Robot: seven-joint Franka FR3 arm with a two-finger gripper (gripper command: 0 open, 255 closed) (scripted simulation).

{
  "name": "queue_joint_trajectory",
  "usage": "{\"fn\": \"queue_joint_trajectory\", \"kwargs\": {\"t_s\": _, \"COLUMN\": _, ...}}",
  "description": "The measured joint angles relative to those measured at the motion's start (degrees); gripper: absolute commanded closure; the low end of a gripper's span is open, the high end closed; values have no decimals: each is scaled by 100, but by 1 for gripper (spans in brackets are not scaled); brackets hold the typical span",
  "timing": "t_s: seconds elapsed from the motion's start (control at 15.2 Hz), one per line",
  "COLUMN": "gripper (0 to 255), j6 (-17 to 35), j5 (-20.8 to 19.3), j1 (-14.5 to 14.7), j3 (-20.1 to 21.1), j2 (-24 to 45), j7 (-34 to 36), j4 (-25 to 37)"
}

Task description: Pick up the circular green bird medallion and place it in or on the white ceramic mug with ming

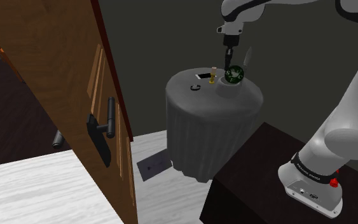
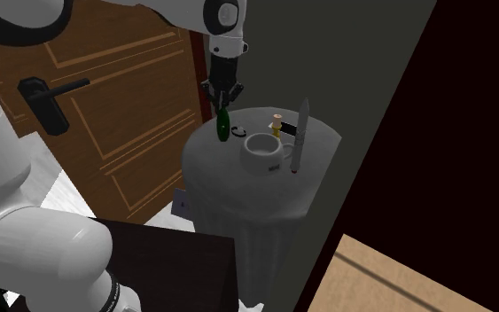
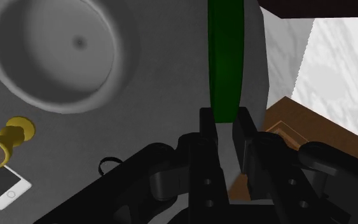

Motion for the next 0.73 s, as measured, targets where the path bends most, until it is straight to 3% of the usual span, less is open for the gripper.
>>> {"fn": "queue_joint_trajectory", "kwargs": {"t_s": 0.46, "gripper": 255, "j6": -669, "j5": 267, "j1": -605, "j3": -245, "j2": 1126, "j7": -775, "j4": 1663}}
{"fn": "queue_joint_trajectory", "kwargs": {"t_s": 0.59, "gripper": 255, "j6": -986, "j5": 399, "j1": -870, "j3": -282, "j2": 1627, "j7": -993, "j4": 2446}}
{"fn": "queue_joint_trajectory", "kwargs": {"t_s": 0.73, "gripper": 255, "j6": -1049, "j5": 449, "j1": -985, "j3": -290, "j2": 1831, "j7": -1097, "j4": 2691}}
